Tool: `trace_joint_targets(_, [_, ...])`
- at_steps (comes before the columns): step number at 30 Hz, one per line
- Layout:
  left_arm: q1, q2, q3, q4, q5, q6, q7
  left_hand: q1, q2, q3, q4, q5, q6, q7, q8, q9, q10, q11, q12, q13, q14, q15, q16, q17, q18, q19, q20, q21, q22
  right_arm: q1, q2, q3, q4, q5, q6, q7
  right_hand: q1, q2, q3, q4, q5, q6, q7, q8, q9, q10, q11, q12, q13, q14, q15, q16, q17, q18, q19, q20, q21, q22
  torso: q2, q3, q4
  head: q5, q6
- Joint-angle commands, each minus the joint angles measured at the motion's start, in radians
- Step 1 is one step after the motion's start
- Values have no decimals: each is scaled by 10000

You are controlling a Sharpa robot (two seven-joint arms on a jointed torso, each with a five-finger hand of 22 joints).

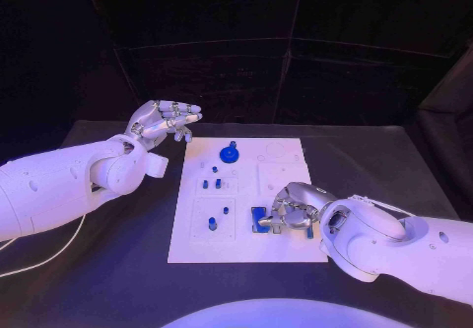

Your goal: Assemble the parts on the task board

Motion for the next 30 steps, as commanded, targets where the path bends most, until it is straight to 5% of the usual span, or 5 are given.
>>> trace_joint_targets(1, [12, 3, 8, 2, 38, 82, 25, 6, 123, -44, -12, 11, 15, 24, 32, -2, -39, 17, 40, 0, -67, -37, -39, -9, 72, -55, -7, -30, -14, 9, 6, 2, -2, 35, 45, 257, -17, 132, -64, 74, -40, -7, -31, -22, 21, 77, -1, 47, 16, 572, -33, 4, 13, -61, 413, -24, 57, 1844, 3, -2, 15, 5, -23])
trace_joint_targets(30, [12, -51, 8, 29, 38, 57, 1, 13, 143, -43, -19, 13, 17, 25, 35, -2, -41, 17, 48, 0, -66, -39, -34, -10, 73, -51, -8, -35, -19, 10, 26, 2, -186, 273, 325, 528, 164, 375, -156, 159, 78, 24, -47, -40, 89, 99, -15, 45, 61, 577, -43, 20, 58, -65, 423, -33, 66, 1861, 1, -11, 21, 67, -69])
